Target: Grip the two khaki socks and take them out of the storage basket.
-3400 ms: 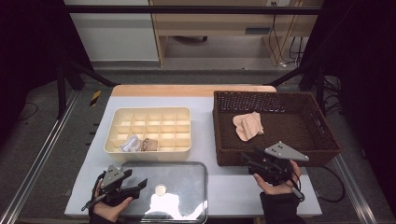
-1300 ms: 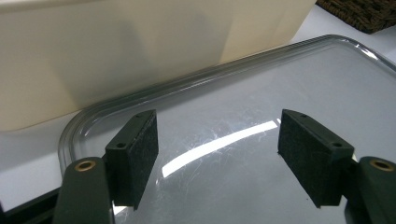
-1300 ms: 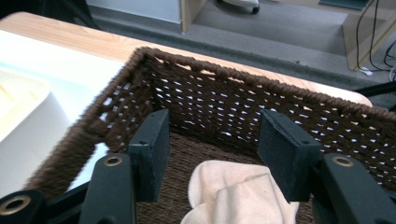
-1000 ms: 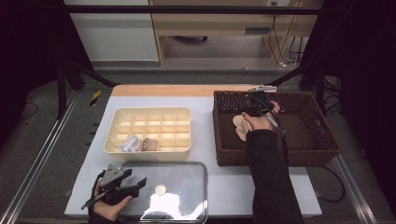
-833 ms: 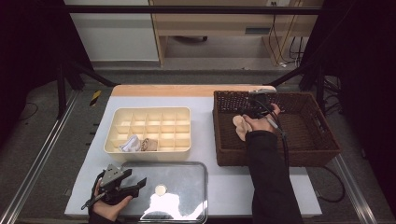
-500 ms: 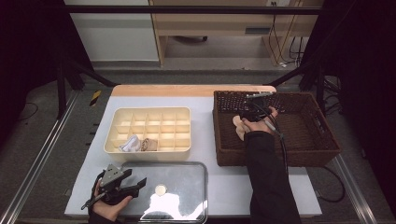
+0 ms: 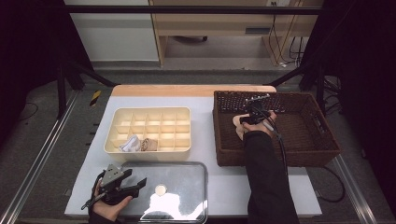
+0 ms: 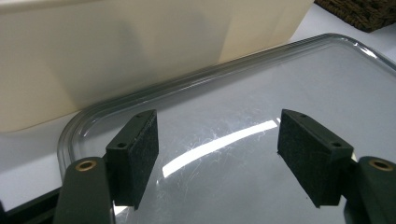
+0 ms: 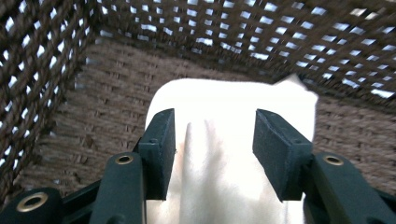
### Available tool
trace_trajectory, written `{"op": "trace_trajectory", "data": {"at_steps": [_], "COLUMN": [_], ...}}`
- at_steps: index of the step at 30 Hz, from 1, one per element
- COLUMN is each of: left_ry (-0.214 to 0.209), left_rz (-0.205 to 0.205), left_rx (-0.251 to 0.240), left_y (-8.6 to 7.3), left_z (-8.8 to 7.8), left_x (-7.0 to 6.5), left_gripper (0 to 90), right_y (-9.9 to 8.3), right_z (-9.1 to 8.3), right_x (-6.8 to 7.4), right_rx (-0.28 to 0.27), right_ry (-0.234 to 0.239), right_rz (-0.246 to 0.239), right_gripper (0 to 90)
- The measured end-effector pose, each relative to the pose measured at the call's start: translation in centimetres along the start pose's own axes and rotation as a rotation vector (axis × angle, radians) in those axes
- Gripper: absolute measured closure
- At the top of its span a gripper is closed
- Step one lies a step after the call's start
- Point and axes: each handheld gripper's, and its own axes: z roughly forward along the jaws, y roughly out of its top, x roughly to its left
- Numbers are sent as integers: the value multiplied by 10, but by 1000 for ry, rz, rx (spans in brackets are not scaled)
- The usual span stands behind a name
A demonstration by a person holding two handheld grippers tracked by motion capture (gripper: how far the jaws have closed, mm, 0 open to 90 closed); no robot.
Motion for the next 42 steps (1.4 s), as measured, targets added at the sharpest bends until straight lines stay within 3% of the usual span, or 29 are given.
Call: {"op": "trace_trajectory", "data": {"at_steps": [8, 15, 18, 23, 27, 31, 42], "left_ry": [1, 1, 0, 0, 0, 2, 4], "left_rz": [2, 2, 2, 0, 0, 1, 1], "left_rx": [1, 1, 1, 1, -1, 1, 0], "left_y": [0, 0, 0, 0, 0, 0, 0], "left_z": [0, 0, 0, 0, 0, 0, 0], "left_x": [0, 0, 0, 0, 0, 0, 0], "left_gripper": [285, 286, 286, 287, 287, 287, 287], "right_y": [-3, -5, -5, -4, 0, 0, 5], "right_z": [7, 10, 9, 4, -6, -17, -66], "right_x": [-1, -1, -1, -3, -5, -3, -5], "right_rx": [68, 129, 139, 146, 103, 75, -121], "right_ry": [10, 20, 22, 18, 7, -17, 71], "right_rz": [6, 10, 27, 49, 69, 42, 58], "right_gripper": [571, 719, 805, 845, 855, 854, 856]}}
